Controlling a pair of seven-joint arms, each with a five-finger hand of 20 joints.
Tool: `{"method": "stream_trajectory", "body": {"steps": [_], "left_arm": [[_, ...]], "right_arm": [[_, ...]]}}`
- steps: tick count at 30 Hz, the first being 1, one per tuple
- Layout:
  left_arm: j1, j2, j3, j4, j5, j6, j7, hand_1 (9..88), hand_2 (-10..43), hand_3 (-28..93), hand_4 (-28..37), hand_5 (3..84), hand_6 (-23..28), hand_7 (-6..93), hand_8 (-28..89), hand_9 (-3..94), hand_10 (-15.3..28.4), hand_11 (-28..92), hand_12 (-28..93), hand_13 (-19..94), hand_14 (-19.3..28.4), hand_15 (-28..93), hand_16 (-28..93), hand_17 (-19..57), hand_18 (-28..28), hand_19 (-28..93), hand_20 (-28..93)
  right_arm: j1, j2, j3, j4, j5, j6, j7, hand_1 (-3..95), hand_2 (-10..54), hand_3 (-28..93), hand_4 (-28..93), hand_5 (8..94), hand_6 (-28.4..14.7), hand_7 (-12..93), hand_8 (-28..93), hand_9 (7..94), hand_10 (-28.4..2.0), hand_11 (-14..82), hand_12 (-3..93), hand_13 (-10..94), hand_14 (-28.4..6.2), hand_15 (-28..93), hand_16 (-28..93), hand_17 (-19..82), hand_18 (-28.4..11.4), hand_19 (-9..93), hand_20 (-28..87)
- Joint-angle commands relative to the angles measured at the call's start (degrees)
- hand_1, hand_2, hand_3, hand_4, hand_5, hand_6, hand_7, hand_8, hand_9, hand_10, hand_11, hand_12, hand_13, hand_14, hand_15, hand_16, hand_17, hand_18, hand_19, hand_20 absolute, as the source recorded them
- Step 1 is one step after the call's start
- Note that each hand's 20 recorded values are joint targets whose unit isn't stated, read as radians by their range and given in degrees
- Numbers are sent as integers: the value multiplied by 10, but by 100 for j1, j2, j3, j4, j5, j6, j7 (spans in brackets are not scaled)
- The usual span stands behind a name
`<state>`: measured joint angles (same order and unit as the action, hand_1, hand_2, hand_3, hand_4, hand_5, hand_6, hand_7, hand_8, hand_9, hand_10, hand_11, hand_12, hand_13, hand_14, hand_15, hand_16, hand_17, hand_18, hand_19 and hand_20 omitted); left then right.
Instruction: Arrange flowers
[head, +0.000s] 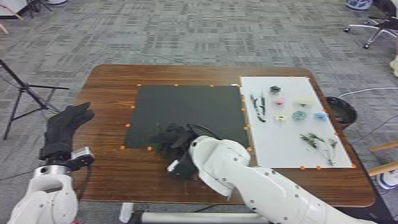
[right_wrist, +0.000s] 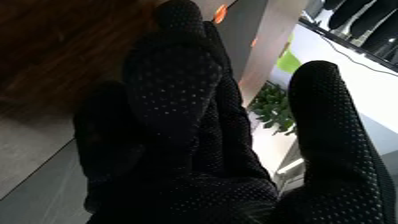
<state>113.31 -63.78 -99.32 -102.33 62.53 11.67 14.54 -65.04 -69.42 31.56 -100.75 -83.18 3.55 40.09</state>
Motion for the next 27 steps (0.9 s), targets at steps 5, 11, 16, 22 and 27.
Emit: {"method": "stream_trajectory", "body": {"steps": [5, 11, 16, 22, 27], "left_arm": [[-157, -45, 123, 92, -71, -45, -8, 196, 85, 666, -283, 532, 31, 138, -67, 527, 151, 218, 132, 419, 184, 215, 15, 84, 134, 145, 209], [-228, -20, 179, 128, -70, -87, -20, 196, 85, 665, -283, 532, 32, 137, -66, 527, 151, 218, 132, 419, 184, 215, 16, 84, 135, 146, 209], [-254, -40, 230, 158, -71, -96, -33, 197, 86, 664, -283, 532, 31, 137, -66, 526, 150, 216, 132, 419, 184, 215, 15, 84, 135, 146, 210], [-159, -37, 155, 93, -77, -51, 3, 196, 85, 666, -283, 532, 32, 138, -67, 526, 151, 217, 132, 419, 184, 215, 16, 84, 135, 146, 209], [-3, -42, 1, -19, -93, 22, 25, 196, 84, 665, -283, 532, 31, 139, -66, 527, 150, 217, 133, 420, 183, 215, 15, 84, 135, 146, 209]], "right_arm": [[122, -239, -60, 128, 52, -57, -104, 286, 75, 533, -46, 657, -66, 252, -67, 789, -177, 129, 172, 931, -52, 467, 375, 632, -136, 932, 466], [160, -299, -50, 167, 113, 3, -107, 282, 75, 539, -49, 655, -65, 246, -66, 784, -176, 124, 171, 928, -52, 467, 375, 627, -139, 932, 470], [144, -365, 38, 192, 252, -21, -94, 282, 77, 538, -51, 655, -63, 236, -66, 781, -175, 120, 169, 927, -52, 466, 376, 622, -142, 932, 473], [189, -291, 160, 116, 457, -48, -149, 283, 77, 537, -51, 658, -62, 228, -64, 780, -173, 117, 165, 926, -52, 465, 375, 619, -143, 932, 472], [317, 350, 340, -617, 856, 28, -529, 285, 76, 538, -51, 659, -61, 228, -62, 782, -174, 124, 170, 924, -52, 465, 377, 616, -144, 932, 473]]}}
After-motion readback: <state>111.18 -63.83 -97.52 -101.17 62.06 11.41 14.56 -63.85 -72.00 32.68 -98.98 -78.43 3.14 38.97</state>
